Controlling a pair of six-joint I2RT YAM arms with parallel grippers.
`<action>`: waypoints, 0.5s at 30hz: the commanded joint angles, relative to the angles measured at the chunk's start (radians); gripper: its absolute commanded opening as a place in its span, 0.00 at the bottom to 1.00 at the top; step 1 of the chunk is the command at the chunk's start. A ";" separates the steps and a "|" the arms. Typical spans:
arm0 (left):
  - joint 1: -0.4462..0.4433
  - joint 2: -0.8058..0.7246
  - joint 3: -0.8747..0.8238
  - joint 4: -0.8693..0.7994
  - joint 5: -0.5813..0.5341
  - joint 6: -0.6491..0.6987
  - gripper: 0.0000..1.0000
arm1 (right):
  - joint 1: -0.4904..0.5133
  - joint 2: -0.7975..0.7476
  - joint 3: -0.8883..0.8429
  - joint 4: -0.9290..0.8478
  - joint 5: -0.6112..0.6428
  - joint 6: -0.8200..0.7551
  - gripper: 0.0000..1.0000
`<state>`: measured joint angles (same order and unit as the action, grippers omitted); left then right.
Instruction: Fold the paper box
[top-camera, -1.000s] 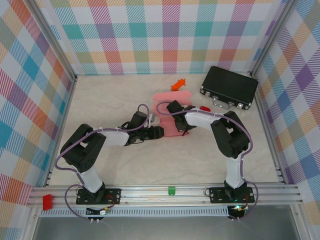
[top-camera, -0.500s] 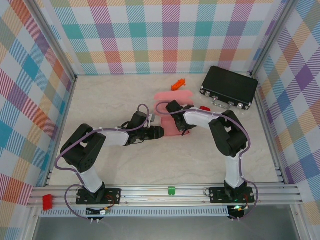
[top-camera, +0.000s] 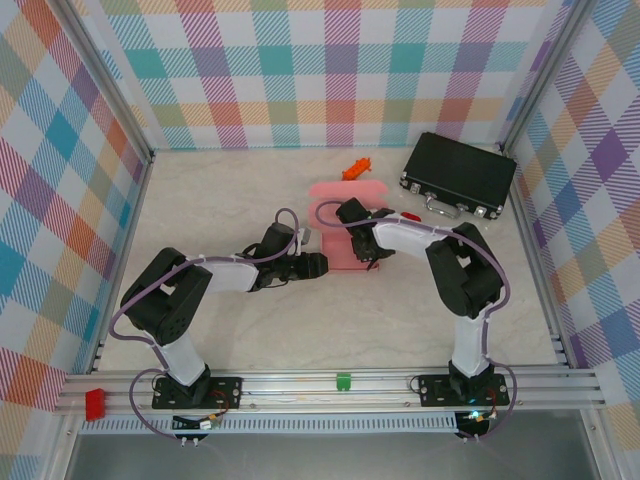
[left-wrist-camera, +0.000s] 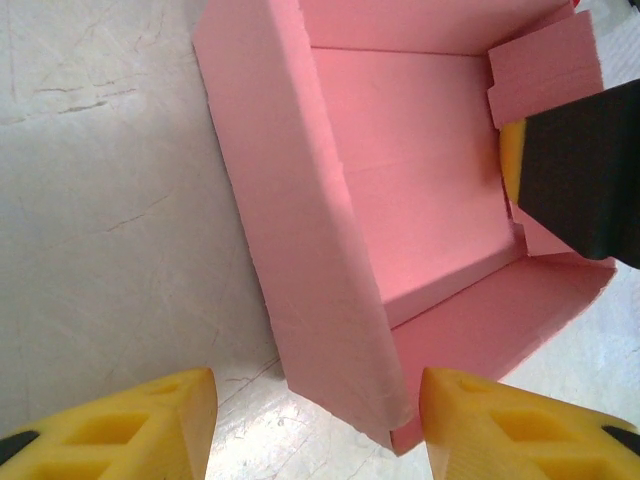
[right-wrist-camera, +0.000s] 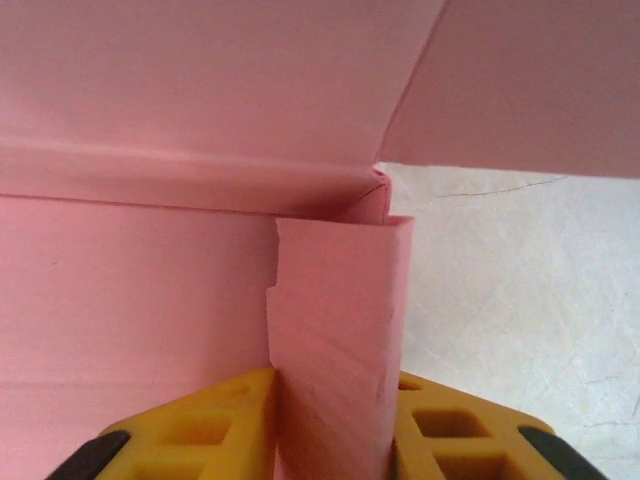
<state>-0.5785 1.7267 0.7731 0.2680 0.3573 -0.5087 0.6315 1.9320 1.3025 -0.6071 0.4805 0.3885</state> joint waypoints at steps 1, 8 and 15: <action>-0.005 -0.027 -0.011 0.004 0.004 -0.006 0.56 | -0.001 -0.037 -0.006 -0.023 -0.015 0.015 0.34; -0.005 -0.024 -0.003 0.008 0.011 -0.005 0.55 | -0.001 -0.042 -0.014 -0.022 -0.012 0.015 0.35; -0.006 -0.026 0.012 -0.006 0.009 0.001 0.56 | -0.017 -0.041 -0.021 -0.018 -0.020 0.016 0.35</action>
<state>-0.5785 1.7267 0.7731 0.2665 0.3576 -0.5083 0.6258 1.9221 1.3010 -0.6079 0.4759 0.3885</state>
